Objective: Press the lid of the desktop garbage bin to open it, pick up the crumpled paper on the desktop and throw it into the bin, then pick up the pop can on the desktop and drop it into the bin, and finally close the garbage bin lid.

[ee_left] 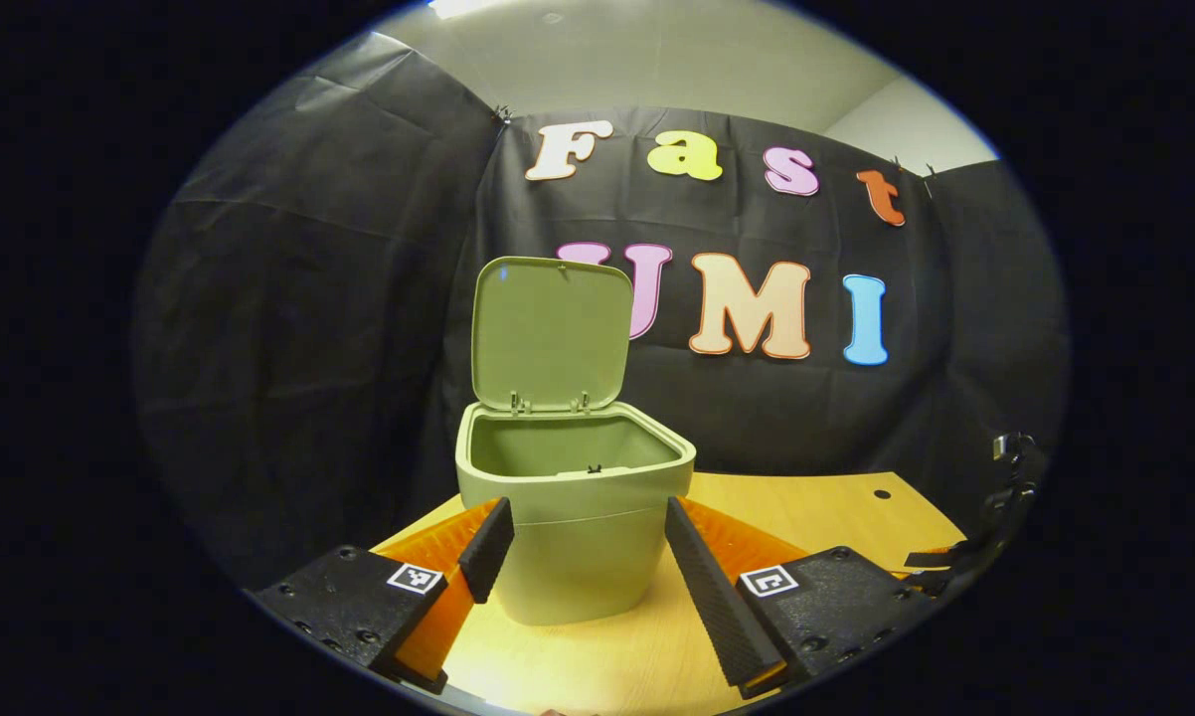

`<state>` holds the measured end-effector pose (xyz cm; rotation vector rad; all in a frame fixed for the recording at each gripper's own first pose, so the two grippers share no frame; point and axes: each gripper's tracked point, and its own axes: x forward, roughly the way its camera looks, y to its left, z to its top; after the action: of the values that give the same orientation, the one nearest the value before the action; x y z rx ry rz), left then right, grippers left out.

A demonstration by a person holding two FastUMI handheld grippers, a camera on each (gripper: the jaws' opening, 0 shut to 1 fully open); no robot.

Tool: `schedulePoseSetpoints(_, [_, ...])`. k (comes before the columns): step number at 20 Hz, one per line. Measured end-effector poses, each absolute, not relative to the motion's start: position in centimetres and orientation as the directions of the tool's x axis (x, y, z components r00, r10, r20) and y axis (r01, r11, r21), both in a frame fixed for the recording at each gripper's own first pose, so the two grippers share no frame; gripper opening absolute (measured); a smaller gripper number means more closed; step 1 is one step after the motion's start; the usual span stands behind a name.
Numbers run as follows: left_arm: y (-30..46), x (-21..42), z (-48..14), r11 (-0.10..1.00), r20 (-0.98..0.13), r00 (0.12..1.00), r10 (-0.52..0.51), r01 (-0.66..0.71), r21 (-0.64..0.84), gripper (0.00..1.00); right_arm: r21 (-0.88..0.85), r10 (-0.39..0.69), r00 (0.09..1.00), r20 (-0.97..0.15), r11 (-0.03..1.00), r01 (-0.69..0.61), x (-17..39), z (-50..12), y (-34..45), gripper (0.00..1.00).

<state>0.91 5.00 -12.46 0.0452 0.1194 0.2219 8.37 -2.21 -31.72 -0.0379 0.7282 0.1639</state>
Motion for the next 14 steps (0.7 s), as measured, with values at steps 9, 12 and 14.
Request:
schedulePoseSetpoints(9, [6.8, -2.0, -14.8, 0.945, -0.201, 0.925, 0.323, -0.304, 0.122, 0.89, 0.059, 0.175, 0.603, -0.778, 0.977, -0.207, 10.4, -37.9, -0.7, 0.99])
schedulePoseSetpoints(12, [7.8, -3.0, -15.2, 0.930, -0.218, 0.905, 0.365, -0.346, 0.121, 0.93, 0.056, 0.170, 0.596, -0.785, 0.977, -0.204, 10.8, -38.7, -0.4, 0.99])
schedulePoseSetpoints(14, [8.1, -3.5, -15.6, 0.925, -0.221, 0.899, 0.379, -0.364, 0.109, 0.93, 0.045, 0.158, 0.585, -0.795, 0.978, -0.203, 10.9, -39.4, -0.2, 0.98])
